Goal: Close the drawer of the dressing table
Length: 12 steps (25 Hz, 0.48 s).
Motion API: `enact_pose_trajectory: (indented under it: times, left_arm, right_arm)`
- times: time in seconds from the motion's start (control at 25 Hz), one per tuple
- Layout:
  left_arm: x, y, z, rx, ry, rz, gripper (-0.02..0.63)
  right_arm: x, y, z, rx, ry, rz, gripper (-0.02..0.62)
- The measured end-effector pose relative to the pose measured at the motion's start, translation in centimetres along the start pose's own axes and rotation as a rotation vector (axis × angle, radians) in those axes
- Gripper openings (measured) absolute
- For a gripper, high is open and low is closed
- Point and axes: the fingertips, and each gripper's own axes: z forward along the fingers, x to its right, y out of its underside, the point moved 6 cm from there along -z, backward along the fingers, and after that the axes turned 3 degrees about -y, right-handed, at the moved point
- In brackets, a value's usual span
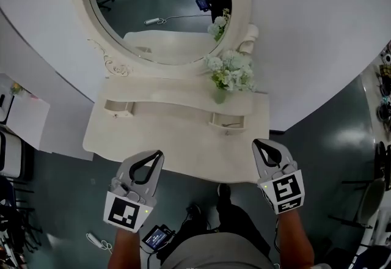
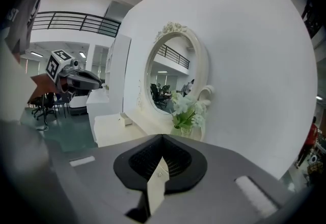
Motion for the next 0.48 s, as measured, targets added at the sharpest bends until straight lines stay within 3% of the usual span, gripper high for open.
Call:
enact_pose_trajectory:
  times: [0.48]
  left_arm:
    - [-0.2,5.0,3.2,-0.123,-0.007,-0.037,0.003]
  right_arm:
    - [1.1,6.0,7.4,-0.061,-0.06,0.016,0.003]
